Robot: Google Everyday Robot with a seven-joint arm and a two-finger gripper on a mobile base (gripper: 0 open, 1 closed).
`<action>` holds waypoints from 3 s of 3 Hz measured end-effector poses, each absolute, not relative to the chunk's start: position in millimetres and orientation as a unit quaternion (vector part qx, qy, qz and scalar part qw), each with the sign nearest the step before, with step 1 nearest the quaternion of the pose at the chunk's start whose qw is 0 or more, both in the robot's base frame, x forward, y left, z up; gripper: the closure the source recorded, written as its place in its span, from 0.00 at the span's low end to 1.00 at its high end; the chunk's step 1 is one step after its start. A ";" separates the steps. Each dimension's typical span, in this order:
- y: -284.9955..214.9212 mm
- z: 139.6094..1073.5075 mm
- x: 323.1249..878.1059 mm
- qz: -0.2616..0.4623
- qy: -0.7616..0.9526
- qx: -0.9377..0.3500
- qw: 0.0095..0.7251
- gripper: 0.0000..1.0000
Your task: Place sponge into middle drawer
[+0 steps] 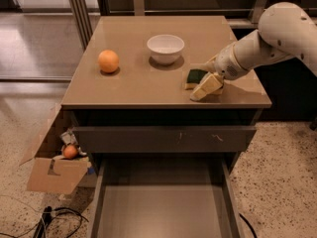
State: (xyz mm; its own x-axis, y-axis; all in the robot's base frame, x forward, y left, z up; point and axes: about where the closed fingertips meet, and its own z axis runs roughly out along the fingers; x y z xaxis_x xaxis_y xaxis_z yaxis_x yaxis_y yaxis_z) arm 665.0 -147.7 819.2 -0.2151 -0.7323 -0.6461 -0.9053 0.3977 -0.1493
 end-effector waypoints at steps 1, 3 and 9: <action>-147.7 819.2 665.0 0.131 0.768 -0.533 0.329 0.62; -147.6 819.1 665.1 0.131 0.768 -0.533 0.329 1.00; -156.6 879.9 498.8 0.179 0.748 -0.475 0.429 1.00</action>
Offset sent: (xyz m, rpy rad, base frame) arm 0.0000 0.0000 0.0000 0.0000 0.0000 0.0000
